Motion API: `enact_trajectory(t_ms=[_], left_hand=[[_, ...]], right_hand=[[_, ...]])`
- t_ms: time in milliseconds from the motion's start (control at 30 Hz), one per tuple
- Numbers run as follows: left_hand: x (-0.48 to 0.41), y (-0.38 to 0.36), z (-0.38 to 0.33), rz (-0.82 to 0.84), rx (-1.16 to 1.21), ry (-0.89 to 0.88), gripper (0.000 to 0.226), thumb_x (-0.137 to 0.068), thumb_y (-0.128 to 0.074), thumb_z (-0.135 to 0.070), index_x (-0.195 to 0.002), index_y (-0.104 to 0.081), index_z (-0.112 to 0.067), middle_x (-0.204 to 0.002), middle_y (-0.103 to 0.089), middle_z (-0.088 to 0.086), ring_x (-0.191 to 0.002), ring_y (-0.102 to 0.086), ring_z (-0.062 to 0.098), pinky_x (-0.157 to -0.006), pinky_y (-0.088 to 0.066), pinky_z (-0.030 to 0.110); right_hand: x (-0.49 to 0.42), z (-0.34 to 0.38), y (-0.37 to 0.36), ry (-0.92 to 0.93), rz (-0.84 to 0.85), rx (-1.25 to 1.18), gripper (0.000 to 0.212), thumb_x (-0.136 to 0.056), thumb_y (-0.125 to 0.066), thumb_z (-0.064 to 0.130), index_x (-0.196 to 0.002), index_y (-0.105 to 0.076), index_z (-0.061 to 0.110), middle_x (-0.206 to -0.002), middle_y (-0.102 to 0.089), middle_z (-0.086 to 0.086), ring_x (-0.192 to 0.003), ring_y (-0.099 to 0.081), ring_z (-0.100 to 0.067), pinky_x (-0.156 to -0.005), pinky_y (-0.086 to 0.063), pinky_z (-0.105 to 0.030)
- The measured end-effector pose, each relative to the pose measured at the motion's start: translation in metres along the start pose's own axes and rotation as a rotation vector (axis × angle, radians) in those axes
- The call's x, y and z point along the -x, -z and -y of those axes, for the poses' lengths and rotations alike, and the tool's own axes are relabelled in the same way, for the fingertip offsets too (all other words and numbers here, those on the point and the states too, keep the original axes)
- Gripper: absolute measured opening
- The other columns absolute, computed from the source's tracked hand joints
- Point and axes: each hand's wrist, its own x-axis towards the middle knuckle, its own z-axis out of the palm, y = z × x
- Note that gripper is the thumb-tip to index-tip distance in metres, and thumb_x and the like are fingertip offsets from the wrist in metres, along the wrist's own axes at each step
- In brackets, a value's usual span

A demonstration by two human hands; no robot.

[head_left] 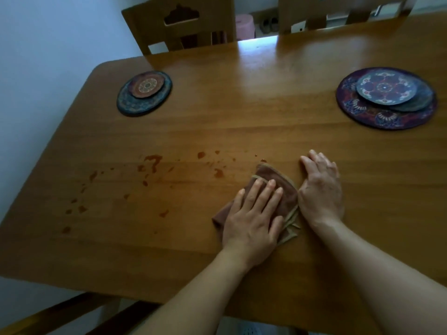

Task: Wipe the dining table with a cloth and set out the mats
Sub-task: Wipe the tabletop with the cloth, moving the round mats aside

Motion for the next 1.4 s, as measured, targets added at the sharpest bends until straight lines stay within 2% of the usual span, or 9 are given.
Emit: enact_trajectory(t_ms=[167,400,667,800,900,1000,1133,1267,1400], left_hand=[[-0.08,0.007,-0.001,-0.016,0.018,0.014,0.057,-0.099,-0.023,-0.049,-0.154,-0.021,-0.034,-0.163,-0.012,-0.01,-0.151,0.003,0.012,-0.122,-0.001,0.043],[-0.13,0.026,0.053,0.028,0.023,0.191,0.059,-0.1,-0.019,-0.05,-0.156,-0.01,-0.033,-0.164,-0.001,-0.01,-0.15,0.009,0.012,-0.121,0.002,0.042],[-0.069,0.024,0.125,-0.011,-0.032,0.549,0.061,-0.1,-0.01,-0.052,-0.156,-0.007,-0.029,-0.164,0.001,-0.009,-0.15,0.009,0.013,-0.121,-0.001,0.039],[-0.025,0.02,0.112,-0.029,-0.028,0.624,0.061,-0.1,-0.008,-0.05,-0.156,-0.004,-0.028,-0.165,0.003,-0.007,-0.15,0.01,0.013,-0.122,-0.001,0.039],[-0.009,0.017,0.086,-0.044,-0.029,0.662,0.06,-0.1,-0.009,-0.049,-0.156,-0.002,-0.027,-0.165,0.004,-0.005,-0.15,0.011,0.016,-0.122,-0.001,0.041],[-0.012,0.012,0.05,-0.049,-0.032,0.615,0.061,-0.098,-0.004,-0.048,-0.156,-0.003,-0.027,-0.165,0.003,-0.004,-0.151,0.008,0.017,-0.122,0.001,0.042],[-0.027,0.005,0.012,-0.042,-0.004,0.449,0.065,-0.094,-0.005,-0.051,-0.156,-0.011,-0.03,-0.165,-0.006,-0.004,-0.151,-0.001,0.018,-0.121,-0.004,0.046],[-0.062,0.01,0.021,-0.047,0.013,0.348,0.063,-0.093,-0.015,-0.054,-0.154,-0.017,-0.036,-0.164,-0.009,-0.008,-0.151,-0.002,0.017,-0.121,-0.002,0.048],[-0.098,0.015,0.041,-0.051,0.008,0.288,0.06,-0.095,-0.022,-0.054,-0.153,-0.02,-0.039,-0.164,-0.009,-0.01,-0.151,-0.002,0.016,-0.121,-0.001,0.049]], right_hand=[[-0.004,-0.001,-0.003,-0.006,-0.003,0.011,0.05,-0.092,-0.037,0.008,-0.14,-0.048,0.011,-0.151,-0.04,-0.01,-0.144,-0.027,-0.024,-0.121,-0.013,-0.04],[-0.006,-0.003,-0.006,-0.006,0.001,0.064,0.053,-0.092,-0.039,0.0,-0.143,-0.044,0.013,-0.152,-0.038,-0.007,-0.145,-0.025,-0.021,-0.121,-0.012,-0.039],[-0.005,-0.002,-0.001,0.016,0.027,0.061,0.052,-0.094,-0.038,0.0,-0.145,-0.042,0.011,-0.154,-0.035,-0.009,-0.146,-0.022,-0.022,-0.122,-0.011,-0.04],[-0.004,0.0,0.0,0.024,0.03,0.074,0.053,-0.094,-0.037,0.001,-0.146,-0.04,0.011,-0.154,-0.034,-0.009,-0.146,-0.022,-0.023,-0.122,-0.011,-0.041],[-0.003,0.001,0.0,0.055,0.058,0.12,0.049,-0.099,-0.034,0.01,-0.148,-0.034,0.011,-0.158,-0.028,-0.009,-0.148,-0.017,-0.022,-0.122,-0.007,-0.041],[-0.004,0.003,-0.002,0.166,0.131,0.149,0.05,-0.103,-0.031,0.025,-0.151,-0.027,0.015,-0.161,-0.019,-0.005,-0.15,-0.009,-0.019,-0.122,-0.001,-0.038],[-0.004,0.007,-0.005,0.291,0.198,0.196,0.056,-0.101,-0.031,0.037,-0.153,-0.026,0.017,-0.161,-0.019,-0.004,-0.15,-0.008,-0.019,-0.122,-0.002,-0.042],[-0.007,0.005,-0.007,0.316,0.231,0.242,0.06,-0.099,-0.024,0.049,-0.154,-0.019,0.027,-0.163,-0.012,-0.001,-0.15,-0.002,-0.02,-0.12,0.0,-0.049],[-0.008,0.005,-0.007,0.3,0.205,0.221,0.059,-0.097,-0.021,0.047,-0.153,-0.025,0.026,-0.161,-0.02,0.0,-0.15,-0.008,-0.019,-0.121,-0.004,-0.049]])
